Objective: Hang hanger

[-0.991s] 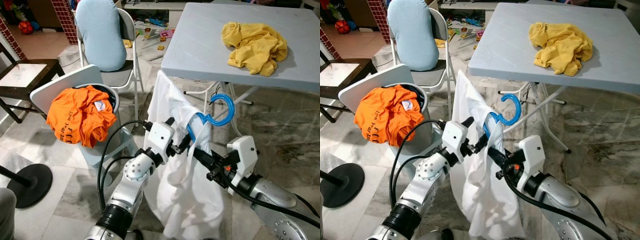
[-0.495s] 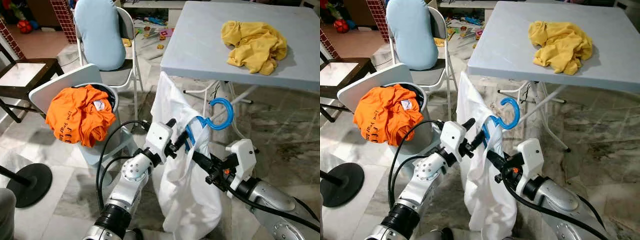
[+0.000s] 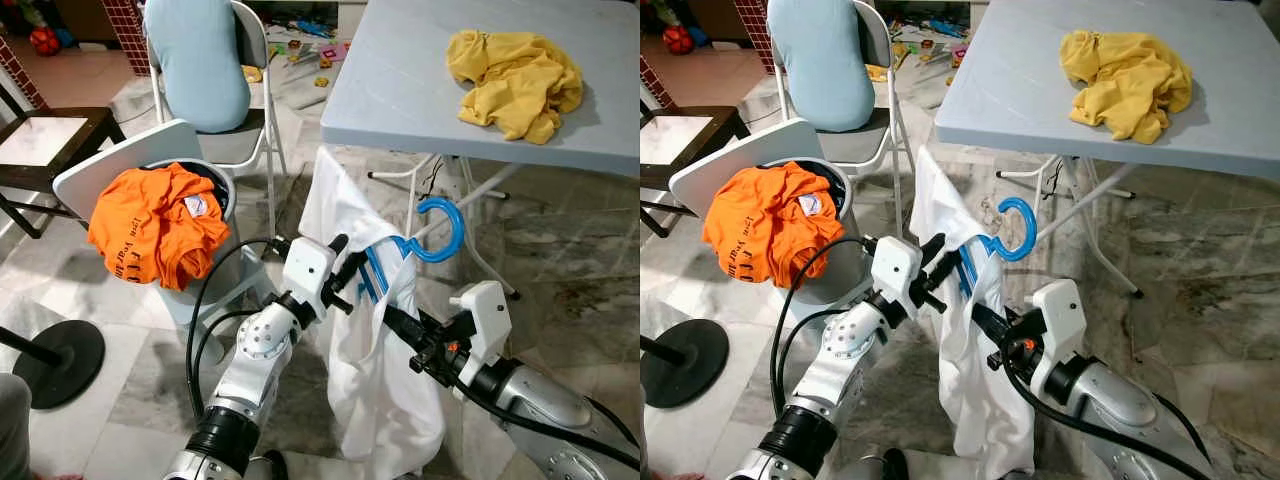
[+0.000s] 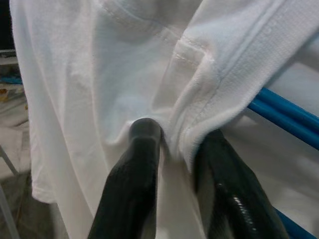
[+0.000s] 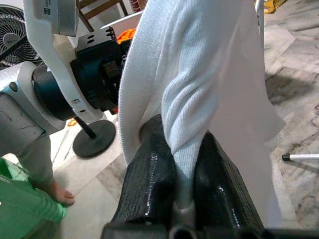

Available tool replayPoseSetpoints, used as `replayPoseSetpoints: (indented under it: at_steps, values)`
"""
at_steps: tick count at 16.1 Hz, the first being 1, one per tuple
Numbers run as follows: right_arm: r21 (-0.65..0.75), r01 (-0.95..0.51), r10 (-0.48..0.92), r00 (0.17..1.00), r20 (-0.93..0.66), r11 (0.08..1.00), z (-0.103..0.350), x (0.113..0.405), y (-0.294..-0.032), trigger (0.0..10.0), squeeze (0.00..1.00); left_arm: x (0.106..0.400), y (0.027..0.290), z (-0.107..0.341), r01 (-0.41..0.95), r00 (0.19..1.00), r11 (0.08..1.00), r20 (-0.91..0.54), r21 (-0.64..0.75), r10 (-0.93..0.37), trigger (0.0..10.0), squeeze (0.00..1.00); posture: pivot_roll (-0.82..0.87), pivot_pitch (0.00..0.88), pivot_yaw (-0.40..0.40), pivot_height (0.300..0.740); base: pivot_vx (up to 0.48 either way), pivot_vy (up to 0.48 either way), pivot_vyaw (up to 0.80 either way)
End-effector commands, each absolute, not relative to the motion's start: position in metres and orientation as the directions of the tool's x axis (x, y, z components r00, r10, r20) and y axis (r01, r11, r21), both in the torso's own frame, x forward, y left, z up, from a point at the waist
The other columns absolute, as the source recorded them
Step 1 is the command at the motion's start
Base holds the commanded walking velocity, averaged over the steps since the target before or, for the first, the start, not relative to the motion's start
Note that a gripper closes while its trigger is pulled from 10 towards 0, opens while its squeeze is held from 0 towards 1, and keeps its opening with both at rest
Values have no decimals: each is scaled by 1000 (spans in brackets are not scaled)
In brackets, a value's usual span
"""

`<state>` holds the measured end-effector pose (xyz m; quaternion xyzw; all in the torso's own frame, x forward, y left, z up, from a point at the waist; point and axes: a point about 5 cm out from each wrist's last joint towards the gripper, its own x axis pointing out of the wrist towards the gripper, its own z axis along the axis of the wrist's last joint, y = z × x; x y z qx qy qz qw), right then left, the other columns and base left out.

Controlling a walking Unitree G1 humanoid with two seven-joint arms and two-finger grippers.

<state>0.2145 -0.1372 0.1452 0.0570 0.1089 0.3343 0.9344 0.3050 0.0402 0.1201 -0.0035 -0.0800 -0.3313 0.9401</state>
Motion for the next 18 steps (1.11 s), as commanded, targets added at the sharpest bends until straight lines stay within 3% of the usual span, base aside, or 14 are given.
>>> replayPoseSetpoints:
  at_steps: [1, 11, 15, 18]
  values:
    - [188, -652, 677, 724, -135, 735, 151, 210, -127, 10000, 0, 303, 37, 127, 637, 753, 770, 175, 45, -634, 0, 0, -141, 172, 51, 740, 0, 0, 0]
    - [124, -593, 605, 770, -203, 796, 138, 218, -142, 10000, 0, 300, 42, 129, 625, 763, 779, 169, 49, -623, 0, 0, -129, 169, 37, 740, 0, 0, 0]
    - [-52, -528, 498, 826, -264, 848, 137, 233, -177, 10000, 0, 293, 53, 126, 619, 769, 778, 118, 108, -629, 0, 0, -121, 168, 37, 740, 0, 0, 0]
    - [-224, -536, 460, 830, -314, 814, 138, 242, -205, 10000, 0, 292, 70, 122, 588, 796, 797, 80, 141, -601, 0, 0, -110, 167, 34, 740, 0, 0, 0]
